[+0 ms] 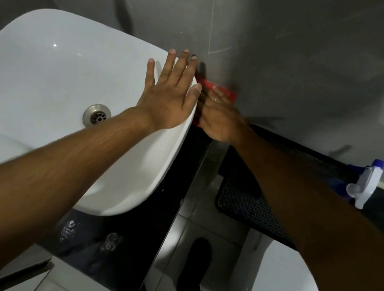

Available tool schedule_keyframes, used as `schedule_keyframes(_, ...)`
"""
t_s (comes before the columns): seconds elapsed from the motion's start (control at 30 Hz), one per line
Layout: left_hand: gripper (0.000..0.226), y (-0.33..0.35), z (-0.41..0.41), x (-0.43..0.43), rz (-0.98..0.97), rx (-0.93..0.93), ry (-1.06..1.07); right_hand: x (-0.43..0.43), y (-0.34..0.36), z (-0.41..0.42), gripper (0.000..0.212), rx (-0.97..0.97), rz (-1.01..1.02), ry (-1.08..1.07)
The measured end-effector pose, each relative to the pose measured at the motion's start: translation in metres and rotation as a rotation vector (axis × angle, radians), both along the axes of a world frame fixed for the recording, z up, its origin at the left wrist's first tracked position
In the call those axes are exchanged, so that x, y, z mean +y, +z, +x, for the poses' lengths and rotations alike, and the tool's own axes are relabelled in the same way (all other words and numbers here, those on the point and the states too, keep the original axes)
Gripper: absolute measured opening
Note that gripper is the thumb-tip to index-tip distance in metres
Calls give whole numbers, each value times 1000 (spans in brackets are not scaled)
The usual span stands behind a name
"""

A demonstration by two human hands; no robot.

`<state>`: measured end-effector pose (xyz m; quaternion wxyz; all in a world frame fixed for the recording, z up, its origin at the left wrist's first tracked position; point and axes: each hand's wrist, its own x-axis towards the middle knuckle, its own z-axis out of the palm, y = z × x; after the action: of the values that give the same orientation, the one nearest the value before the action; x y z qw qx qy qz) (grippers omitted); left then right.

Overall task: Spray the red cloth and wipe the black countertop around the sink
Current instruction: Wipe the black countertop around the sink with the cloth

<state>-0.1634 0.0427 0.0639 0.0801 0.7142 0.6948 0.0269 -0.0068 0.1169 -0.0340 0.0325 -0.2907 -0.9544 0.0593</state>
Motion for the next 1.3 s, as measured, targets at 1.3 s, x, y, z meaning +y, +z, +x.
schedule_keyframes(1.3,81,4,-41,-193,-85,-64,-220,-456,-38,-46,63,366,-206,-653)
